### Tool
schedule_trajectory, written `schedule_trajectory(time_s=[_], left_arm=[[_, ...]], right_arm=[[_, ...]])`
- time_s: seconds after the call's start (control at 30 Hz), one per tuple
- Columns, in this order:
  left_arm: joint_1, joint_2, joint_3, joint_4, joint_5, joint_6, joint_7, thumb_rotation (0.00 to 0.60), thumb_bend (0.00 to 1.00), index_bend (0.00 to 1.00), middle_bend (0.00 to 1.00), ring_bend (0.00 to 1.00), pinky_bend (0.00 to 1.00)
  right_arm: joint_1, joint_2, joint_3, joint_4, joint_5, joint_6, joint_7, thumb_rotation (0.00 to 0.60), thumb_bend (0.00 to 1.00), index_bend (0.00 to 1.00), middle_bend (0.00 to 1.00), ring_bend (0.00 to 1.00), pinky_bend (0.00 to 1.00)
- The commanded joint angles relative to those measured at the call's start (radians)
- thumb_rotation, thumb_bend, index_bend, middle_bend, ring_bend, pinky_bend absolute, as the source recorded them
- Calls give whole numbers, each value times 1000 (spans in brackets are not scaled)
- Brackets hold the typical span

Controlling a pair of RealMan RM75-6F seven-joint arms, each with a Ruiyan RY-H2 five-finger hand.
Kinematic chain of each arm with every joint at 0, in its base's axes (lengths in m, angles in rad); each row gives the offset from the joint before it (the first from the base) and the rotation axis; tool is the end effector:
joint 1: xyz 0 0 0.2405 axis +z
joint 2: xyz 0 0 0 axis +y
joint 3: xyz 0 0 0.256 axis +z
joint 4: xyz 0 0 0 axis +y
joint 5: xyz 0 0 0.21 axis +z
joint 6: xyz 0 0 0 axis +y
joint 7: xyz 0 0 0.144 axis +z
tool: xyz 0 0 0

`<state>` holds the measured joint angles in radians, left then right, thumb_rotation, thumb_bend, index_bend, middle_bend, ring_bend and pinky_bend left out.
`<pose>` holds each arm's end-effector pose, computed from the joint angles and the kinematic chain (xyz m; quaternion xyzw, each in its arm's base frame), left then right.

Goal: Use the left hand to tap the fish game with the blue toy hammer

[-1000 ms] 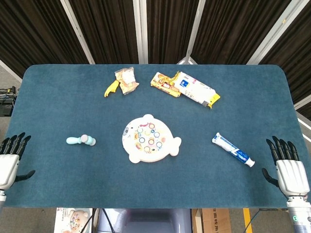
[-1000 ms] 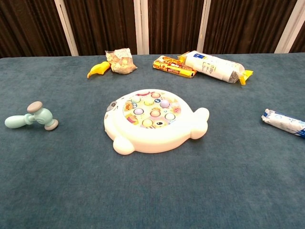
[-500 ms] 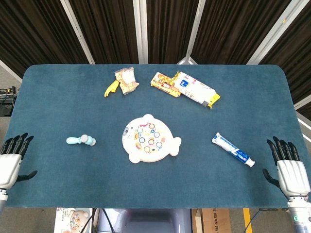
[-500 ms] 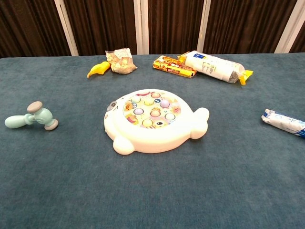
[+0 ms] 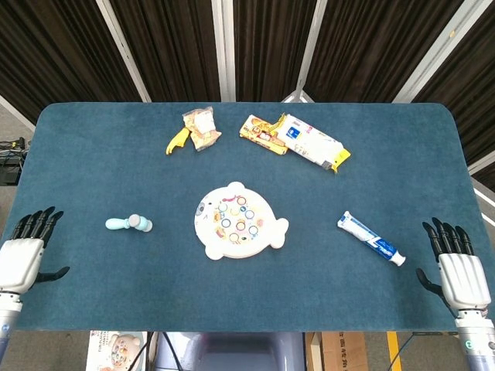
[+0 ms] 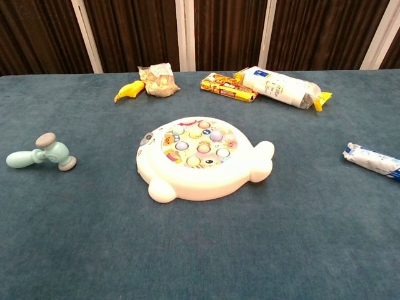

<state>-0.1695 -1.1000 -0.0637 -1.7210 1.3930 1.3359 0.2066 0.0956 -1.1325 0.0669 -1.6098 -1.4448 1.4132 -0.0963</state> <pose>-0.2937 0.2056 0.1416 -0.6358 -0.3895 -0.3238 0.5824 -0.3180 -0.1876 0.1508 0.6064 -0.3882 0.3430 0.6033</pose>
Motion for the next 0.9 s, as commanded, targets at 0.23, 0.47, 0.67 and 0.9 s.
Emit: schedule_trajectory(time_s=[0.23, 0.47, 0.67, 0.9], left_arm=[[-152, -27, -78, -67, -166, -183, 182, 600, 187, 412, 133, 0, 0], [-244, -87, -104, -59, -289, -245, 316, 600, 274, 469, 177, 0, 21], [-288, -129, -111, -33, -355, -269, 372, 600, 389, 452, 185, 0, 23], [-333, -193, -110, 24, -438, -271, 427, 600, 435, 441, 186, 0, 23]], right_arm=[[5, -2, 0, -13, 13, -15, -3, 600, 309, 0, 0, 0, 0], [4, 3, -1, -16, 20, -19, 9, 600, 310, 0, 0, 0, 0], [4, 7, 0, -19, 30, -26, 22, 600, 310, 0, 0, 0, 0], [6, 10, 1, -22, 32, -32, 38, 600, 310, 0, 0, 0, 0]])
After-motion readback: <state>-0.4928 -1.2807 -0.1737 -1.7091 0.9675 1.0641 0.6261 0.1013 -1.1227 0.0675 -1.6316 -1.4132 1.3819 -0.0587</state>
